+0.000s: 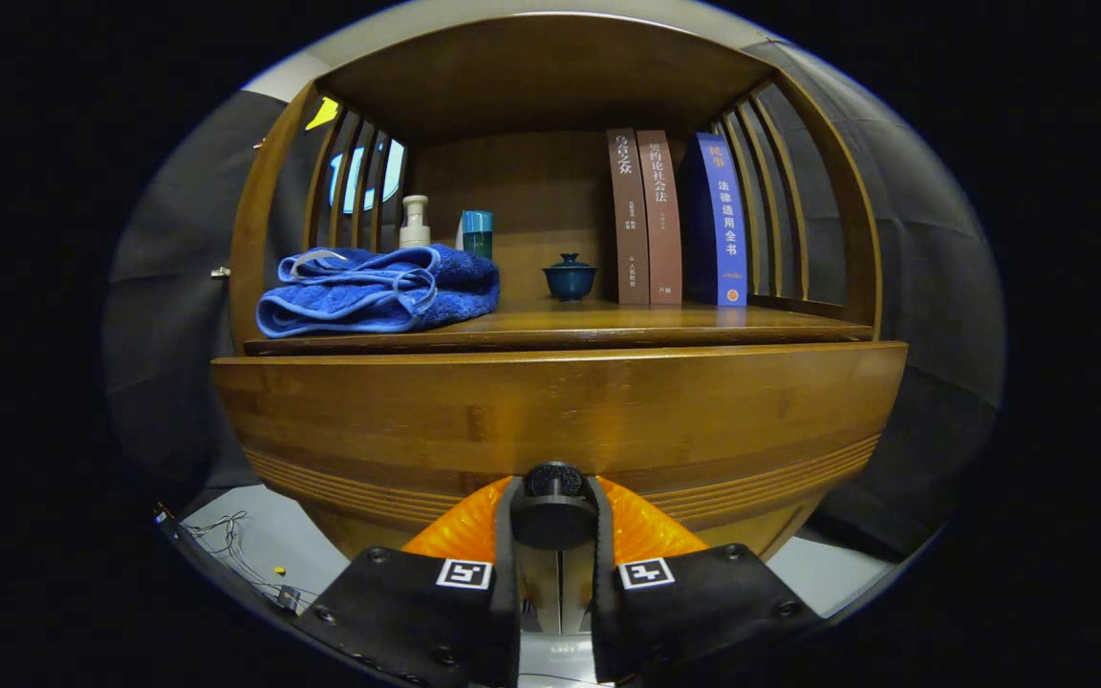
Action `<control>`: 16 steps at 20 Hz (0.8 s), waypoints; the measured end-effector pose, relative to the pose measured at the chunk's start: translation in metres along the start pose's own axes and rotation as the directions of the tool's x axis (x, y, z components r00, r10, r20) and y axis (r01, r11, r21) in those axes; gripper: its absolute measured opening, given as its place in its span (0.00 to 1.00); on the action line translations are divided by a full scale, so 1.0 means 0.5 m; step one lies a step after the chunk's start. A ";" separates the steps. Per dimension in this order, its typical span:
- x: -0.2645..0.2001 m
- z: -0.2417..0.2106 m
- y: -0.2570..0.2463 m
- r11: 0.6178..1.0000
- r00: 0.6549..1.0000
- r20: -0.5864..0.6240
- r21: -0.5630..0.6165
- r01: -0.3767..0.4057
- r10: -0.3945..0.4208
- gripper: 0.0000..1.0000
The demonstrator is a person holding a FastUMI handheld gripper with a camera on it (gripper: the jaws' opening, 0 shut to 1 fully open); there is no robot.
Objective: Pull open the drawer, take out the items inside it, and place them on the countertop above the cabinet.
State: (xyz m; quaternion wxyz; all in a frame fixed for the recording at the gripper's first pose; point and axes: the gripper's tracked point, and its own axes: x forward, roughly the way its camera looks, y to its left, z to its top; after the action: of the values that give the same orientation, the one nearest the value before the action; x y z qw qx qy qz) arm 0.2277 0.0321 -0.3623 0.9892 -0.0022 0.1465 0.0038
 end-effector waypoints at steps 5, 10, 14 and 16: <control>-0.103 -0.018 -0.007 1.000 1.000 -0.003 0.027 -0.001 0.001 0.34; -0.187 -0.034 -0.014 1.000 1.000 -0.001 0.031 -0.001 0.001 0.33; -0.239 -0.060 -0.015 0.999 1.000 -0.026 0.033 -0.015 0.016 0.33; -0.251 -0.065 -0.018 1.000 0.999 -0.028 0.025 -0.017 0.018 0.33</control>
State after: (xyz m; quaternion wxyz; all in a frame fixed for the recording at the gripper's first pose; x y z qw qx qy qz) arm 0.0981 0.0220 -0.3569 0.9869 0.0114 0.1606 0.0105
